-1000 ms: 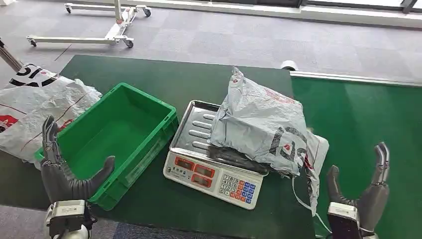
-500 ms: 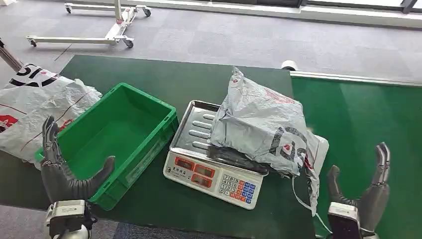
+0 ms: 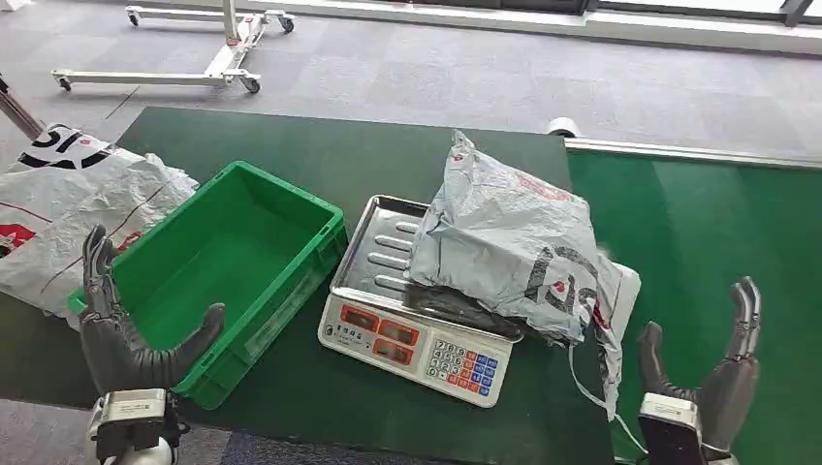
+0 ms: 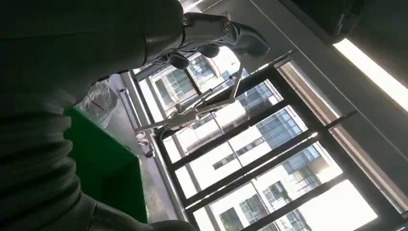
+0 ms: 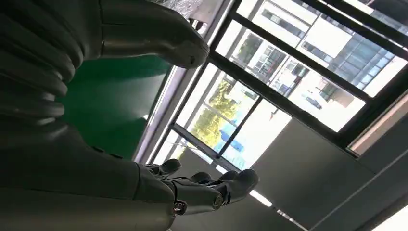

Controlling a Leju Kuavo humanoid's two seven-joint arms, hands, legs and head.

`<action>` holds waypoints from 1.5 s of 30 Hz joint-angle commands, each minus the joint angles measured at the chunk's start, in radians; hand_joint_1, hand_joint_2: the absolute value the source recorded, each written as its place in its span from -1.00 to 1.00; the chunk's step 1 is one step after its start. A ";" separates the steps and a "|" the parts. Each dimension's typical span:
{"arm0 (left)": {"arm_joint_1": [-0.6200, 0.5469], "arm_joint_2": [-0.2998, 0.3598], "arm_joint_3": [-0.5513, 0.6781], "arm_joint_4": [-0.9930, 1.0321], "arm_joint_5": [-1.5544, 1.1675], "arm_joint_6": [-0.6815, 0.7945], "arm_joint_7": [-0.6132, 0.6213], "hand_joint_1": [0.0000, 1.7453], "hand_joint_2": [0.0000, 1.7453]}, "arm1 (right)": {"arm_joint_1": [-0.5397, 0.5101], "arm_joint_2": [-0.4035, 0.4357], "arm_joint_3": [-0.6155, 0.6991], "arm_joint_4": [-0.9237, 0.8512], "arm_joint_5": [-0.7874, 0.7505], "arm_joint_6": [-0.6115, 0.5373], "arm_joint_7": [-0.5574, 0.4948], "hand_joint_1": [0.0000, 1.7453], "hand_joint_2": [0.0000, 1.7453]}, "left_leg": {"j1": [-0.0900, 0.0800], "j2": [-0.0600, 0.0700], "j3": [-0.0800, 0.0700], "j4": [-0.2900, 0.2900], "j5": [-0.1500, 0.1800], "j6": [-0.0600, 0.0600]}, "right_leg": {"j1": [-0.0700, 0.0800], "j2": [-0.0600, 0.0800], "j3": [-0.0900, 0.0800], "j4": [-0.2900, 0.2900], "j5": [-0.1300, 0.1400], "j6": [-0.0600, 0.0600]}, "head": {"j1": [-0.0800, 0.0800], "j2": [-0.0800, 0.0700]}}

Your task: Moved the parcel from conveyor to table for the left to box.

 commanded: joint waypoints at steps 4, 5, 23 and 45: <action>-0.005 -0.013 0.025 0.044 -0.003 -0.004 0.004 -1.00 1.00 | -0.012 0.021 -0.019 0.018 -0.003 0.002 0.001 -1.00 1.00 | 0.000 -0.004 0.001 -0.002 0.001 0.001 | 0.000 0.006 0.001 -0.002 0.001 -0.002 | 0.000 0.000; -0.005 -0.013 0.025 0.044 -0.003 -0.004 0.004 -1.00 1.00 | -0.012 0.021 -0.019 0.018 -0.003 0.002 0.001 -1.00 1.00 | 0.001 -0.003 0.001 -0.001 0.001 0.000 | 0.000 0.005 0.001 -0.001 0.001 -0.001 | 0.000 0.000; -0.005 -0.013 0.025 0.044 -0.003 -0.004 0.004 -1.00 1.00 | -0.012 0.021 -0.019 0.018 -0.003 0.002 0.001 -1.00 1.00 | 0.000 -0.003 0.001 -0.001 0.001 0.000 | 0.000 0.005 0.000 -0.001 0.001 -0.001 | 0.000 0.000; -0.005 -0.013 0.025 0.044 -0.003 -0.004 0.004 -1.00 1.00 | -0.012 0.021 -0.019 0.018 -0.003 0.002 0.001 -1.00 1.00 | 0.000 -0.003 0.001 -0.001 0.001 0.000 | 0.000 0.005 0.000 -0.001 0.001 -0.001 | 0.000 0.000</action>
